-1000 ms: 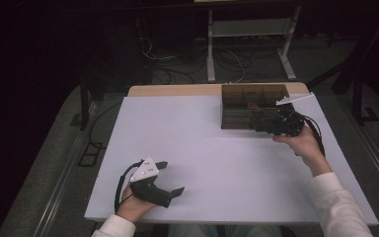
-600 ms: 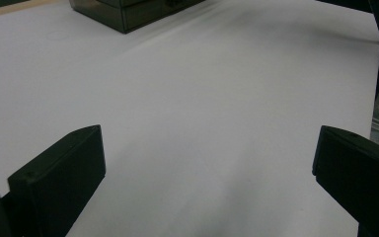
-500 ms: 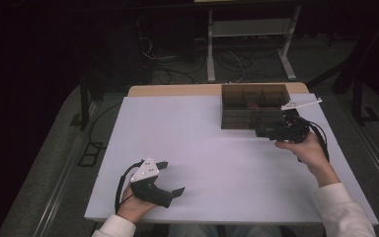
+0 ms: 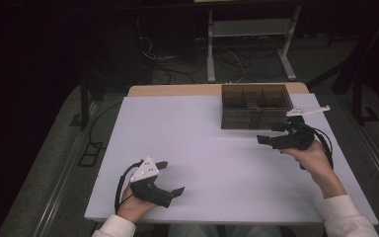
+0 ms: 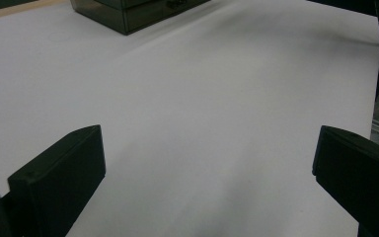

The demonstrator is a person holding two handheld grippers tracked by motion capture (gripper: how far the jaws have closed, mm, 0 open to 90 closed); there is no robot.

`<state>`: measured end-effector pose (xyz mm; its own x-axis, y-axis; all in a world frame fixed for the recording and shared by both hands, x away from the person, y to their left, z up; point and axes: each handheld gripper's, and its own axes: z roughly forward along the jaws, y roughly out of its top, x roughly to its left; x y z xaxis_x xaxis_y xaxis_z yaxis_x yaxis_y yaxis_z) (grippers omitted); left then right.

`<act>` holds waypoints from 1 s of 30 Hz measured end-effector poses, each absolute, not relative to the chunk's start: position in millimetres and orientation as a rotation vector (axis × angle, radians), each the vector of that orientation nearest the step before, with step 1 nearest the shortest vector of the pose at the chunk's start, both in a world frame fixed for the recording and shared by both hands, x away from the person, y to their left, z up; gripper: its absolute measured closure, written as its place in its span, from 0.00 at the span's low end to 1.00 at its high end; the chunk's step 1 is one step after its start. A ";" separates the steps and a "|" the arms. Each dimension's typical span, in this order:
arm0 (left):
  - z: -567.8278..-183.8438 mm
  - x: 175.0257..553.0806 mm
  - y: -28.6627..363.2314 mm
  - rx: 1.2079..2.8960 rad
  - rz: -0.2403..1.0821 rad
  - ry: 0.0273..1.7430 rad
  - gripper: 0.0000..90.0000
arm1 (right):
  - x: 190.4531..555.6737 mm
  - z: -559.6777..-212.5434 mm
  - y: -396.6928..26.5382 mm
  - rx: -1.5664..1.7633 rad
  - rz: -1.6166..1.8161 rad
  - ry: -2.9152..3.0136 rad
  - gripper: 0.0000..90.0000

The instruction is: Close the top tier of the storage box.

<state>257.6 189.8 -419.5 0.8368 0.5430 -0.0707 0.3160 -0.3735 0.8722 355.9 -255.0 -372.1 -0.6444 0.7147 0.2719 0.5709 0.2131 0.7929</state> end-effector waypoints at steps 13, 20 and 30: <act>-419.5 258.0 190.3 1.987 0.276 0.637 0.00 | 335.2 -384.3 -262.8 1.249 1.484 2.278 0.00; -419.5 258.0 190.3 1.988 0.276 0.637 0.00 | 321.0 -389.0 -262.8 1.231 1.512 2.238 0.00; -419.5 258.7 191.7 1.987 0.279 0.642 0.00 | 302.4 -399.0 -261.6 1.219 1.523 2.213 0.00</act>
